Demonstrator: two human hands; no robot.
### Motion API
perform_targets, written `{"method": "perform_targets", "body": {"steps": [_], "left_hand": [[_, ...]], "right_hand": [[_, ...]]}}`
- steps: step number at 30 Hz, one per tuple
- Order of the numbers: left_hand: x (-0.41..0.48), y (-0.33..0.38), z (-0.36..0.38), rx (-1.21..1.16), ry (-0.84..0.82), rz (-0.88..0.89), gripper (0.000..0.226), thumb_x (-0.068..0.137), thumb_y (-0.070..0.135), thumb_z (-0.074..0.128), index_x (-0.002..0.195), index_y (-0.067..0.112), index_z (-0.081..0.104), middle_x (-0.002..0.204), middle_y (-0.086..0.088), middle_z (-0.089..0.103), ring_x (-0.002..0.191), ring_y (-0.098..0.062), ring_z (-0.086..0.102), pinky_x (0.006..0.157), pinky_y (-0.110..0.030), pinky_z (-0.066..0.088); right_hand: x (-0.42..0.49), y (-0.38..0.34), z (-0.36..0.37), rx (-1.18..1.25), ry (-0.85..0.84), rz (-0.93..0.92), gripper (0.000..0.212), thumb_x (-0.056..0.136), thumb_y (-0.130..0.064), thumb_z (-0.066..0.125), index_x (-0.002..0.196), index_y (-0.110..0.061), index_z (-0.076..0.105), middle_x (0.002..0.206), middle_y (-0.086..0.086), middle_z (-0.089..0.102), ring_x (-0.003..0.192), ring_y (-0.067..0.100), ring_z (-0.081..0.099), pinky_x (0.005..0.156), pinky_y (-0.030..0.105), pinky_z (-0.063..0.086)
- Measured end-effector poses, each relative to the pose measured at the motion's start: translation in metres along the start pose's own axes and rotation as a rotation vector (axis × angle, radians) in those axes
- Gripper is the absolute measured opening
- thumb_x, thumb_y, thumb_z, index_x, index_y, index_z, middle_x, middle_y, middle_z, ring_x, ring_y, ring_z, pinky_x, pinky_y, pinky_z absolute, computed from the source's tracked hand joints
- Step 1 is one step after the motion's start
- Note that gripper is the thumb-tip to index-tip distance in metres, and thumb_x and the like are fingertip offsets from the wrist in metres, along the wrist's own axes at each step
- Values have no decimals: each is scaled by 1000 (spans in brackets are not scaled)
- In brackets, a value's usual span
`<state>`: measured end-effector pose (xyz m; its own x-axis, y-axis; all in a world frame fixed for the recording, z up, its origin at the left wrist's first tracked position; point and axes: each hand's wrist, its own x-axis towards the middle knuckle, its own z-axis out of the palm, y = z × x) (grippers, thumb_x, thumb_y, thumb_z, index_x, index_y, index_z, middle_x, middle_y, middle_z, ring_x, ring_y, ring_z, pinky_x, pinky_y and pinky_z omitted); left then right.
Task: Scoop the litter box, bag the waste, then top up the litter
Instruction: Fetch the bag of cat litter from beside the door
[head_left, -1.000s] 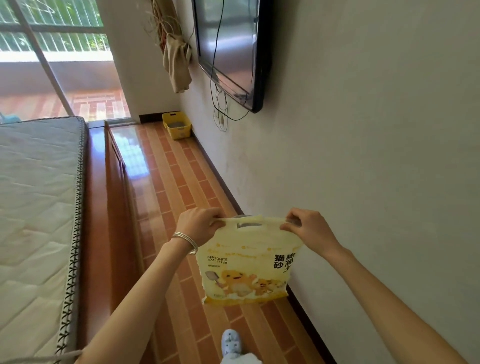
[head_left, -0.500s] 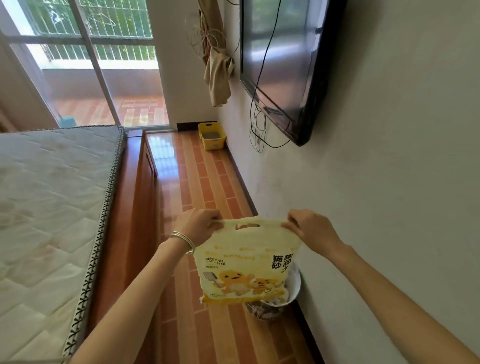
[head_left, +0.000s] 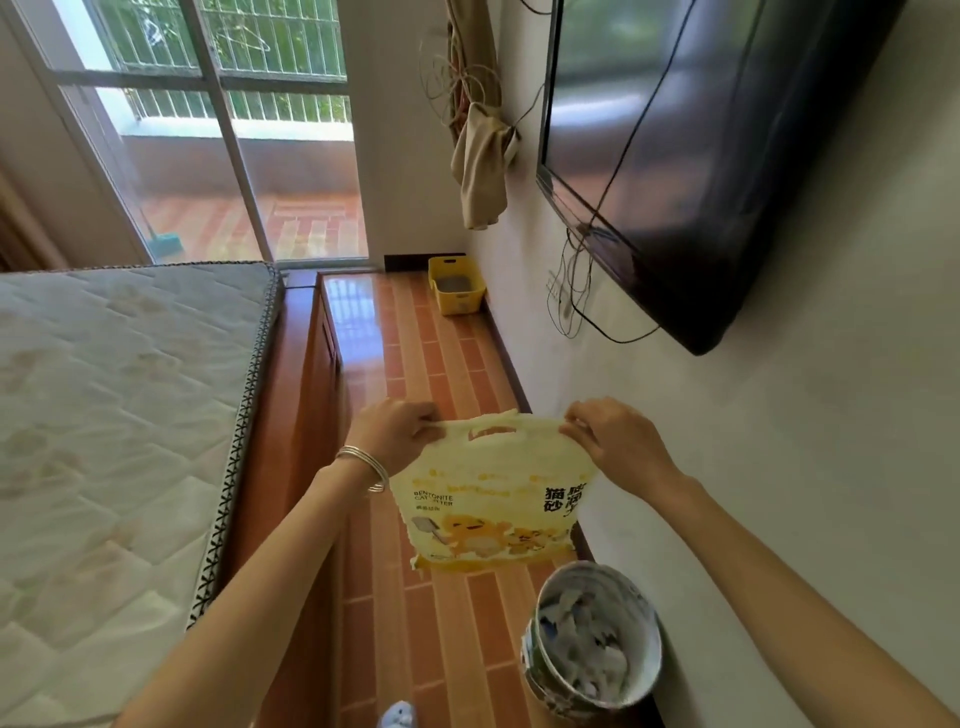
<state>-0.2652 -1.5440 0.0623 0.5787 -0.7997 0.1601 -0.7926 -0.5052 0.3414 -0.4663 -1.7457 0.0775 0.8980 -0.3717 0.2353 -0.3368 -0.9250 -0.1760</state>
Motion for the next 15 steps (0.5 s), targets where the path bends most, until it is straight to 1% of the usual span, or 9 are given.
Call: {"method": "perform_targets", "body": {"steps": [3,6,9,15], "left_hand": [[33,-34,-15,-26,15,3,14,89,35,58,94,27,67,93,5,70,89,-19,61,64,-27,39],[60,-64,-28,-4,13,27,16,89,36,57,96,27,68,94,4,69,89,-19,61,63,-26,37],[83,-95,-34,-5,4,36,15,89,35,58,95,26,68,92,5,69,88,-18,61,62,-25,33],[121,-149,-33,-21,-30,1,10,87,36,60,90,30,68,89,10,70,87,-16,62,61,-25,34]], "right_hand": [[47,-12,9,13,22,-2,23,93,-36,49,88,-15,57,78,-3,59,73,17,52,62,26,36],[86,-24,18,24,11,17,25,93,-37,48,87,-14,55,77,-2,58,71,17,51,59,26,36],[120,-36,34,28,-12,36,26,93,-39,46,87,-15,54,78,-1,58,72,16,51,59,25,36],[178,-51,59,32,-63,20,25,94,-39,46,89,-15,54,81,-2,58,72,14,49,60,24,35]]}}
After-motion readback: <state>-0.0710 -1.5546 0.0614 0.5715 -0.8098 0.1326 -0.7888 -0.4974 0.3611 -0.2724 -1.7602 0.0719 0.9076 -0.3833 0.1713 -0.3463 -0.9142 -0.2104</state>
